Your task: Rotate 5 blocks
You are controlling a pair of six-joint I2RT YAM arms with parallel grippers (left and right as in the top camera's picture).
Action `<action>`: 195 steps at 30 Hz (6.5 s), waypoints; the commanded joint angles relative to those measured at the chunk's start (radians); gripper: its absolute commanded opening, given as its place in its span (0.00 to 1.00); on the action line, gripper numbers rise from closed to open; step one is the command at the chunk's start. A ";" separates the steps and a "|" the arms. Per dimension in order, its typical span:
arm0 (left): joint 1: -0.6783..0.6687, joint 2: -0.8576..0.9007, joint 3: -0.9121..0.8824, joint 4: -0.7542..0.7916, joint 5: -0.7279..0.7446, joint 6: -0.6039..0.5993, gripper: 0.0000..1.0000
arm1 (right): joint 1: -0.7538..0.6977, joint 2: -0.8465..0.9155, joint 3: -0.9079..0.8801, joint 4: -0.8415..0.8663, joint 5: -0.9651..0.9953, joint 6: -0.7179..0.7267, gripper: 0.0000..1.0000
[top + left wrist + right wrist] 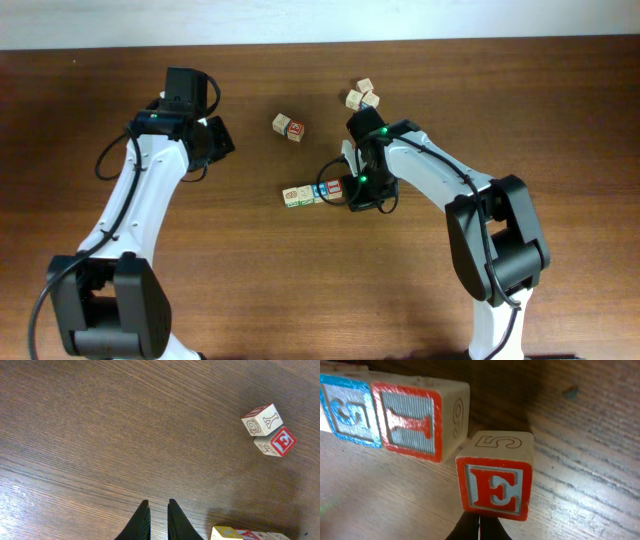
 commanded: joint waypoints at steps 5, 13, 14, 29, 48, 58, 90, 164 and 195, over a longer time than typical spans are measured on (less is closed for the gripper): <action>-0.025 -0.014 -0.008 0.011 0.004 -0.002 0.11 | 0.002 -0.009 -0.007 0.040 -0.002 -0.031 0.06; -0.056 -0.014 -0.016 0.016 0.004 -0.002 0.10 | 0.002 -0.009 -0.006 0.076 -0.006 -0.046 0.06; -0.056 -0.014 -0.020 0.019 0.003 -0.002 0.11 | 0.002 -0.009 -0.006 0.077 -0.006 -0.046 0.06; -0.093 -0.013 -0.072 0.048 0.004 -0.002 0.08 | -0.079 -0.034 0.135 -0.058 -0.005 0.036 0.04; -0.123 -0.012 -0.074 0.089 0.008 -0.002 0.10 | -0.068 0.068 0.131 0.008 -0.017 0.060 0.04; -0.123 -0.012 -0.074 0.086 0.009 -0.002 0.11 | -0.038 0.068 0.131 0.032 -0.016 0.060 0.04; -0.163 -0.009 -0.368 0.252 0.172 -0.002 0.00 | -0.111 0.072 0.118 0.073 -0.197 -0.090 0.04; -0.213 0.075 -0.367 0.333 0.222 -0.050 0.00 | -0.292 0.131 -0.042 0.196 -0.664 -0.229 0.04; -0.212 0.075 -0.367 0.336 0.240 -0.050 0.00 | -0.235 0.152 -0.015 0.158 -0.689 -0.225 0.04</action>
